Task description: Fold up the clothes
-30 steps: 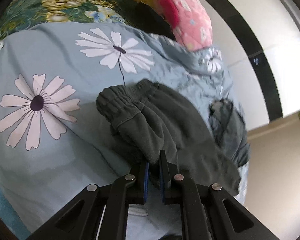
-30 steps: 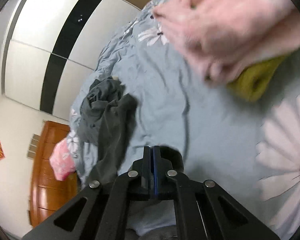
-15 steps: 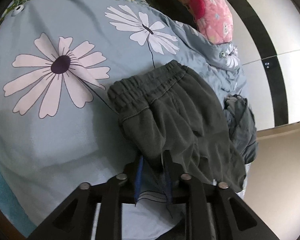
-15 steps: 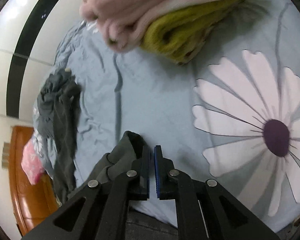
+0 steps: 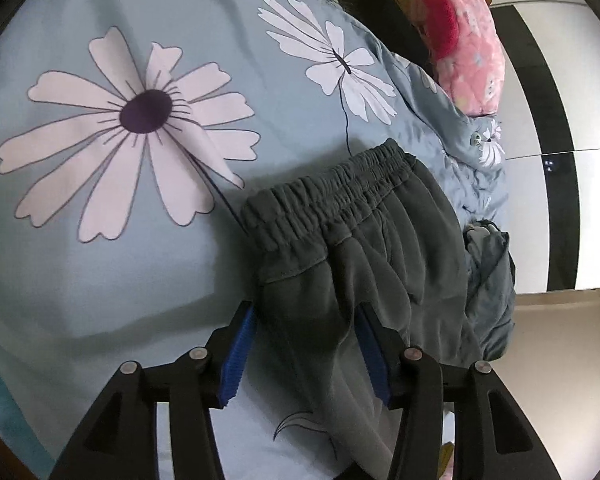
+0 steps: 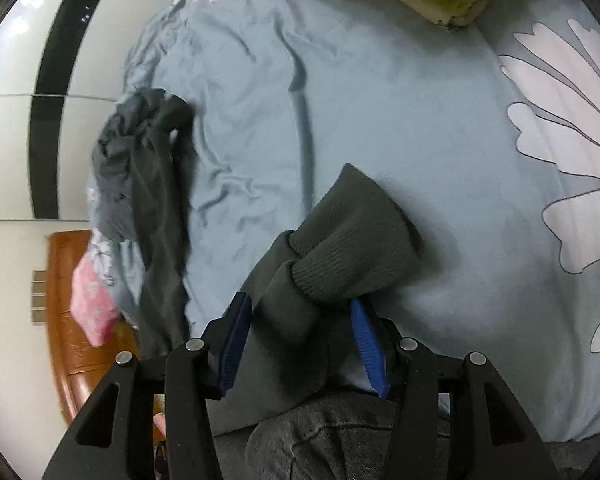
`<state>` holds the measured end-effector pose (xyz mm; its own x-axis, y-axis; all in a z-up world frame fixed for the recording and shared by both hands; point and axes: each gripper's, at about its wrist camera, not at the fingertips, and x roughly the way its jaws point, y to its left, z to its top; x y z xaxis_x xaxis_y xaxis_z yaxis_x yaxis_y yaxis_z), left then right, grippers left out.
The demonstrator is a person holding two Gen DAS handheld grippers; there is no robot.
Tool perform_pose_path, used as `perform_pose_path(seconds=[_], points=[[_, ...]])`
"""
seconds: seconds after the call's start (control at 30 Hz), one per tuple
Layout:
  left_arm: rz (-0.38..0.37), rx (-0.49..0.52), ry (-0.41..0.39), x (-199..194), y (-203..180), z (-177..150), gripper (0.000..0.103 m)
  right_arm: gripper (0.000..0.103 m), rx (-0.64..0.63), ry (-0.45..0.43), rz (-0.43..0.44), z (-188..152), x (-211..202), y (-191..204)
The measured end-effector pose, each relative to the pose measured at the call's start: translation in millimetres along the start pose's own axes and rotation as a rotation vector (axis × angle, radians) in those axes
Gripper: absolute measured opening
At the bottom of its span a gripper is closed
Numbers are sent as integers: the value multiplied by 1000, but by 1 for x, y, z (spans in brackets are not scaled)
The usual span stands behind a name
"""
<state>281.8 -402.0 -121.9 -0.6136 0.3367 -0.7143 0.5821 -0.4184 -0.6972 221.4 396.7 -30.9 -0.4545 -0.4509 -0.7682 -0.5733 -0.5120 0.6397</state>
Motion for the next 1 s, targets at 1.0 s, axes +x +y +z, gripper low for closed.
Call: perform_pose_path(seconds=[1.0], points=[[-74, 100, -26, -71, -14, -35, 10, 10, -158, -134, 101, -8, -84, 6]])
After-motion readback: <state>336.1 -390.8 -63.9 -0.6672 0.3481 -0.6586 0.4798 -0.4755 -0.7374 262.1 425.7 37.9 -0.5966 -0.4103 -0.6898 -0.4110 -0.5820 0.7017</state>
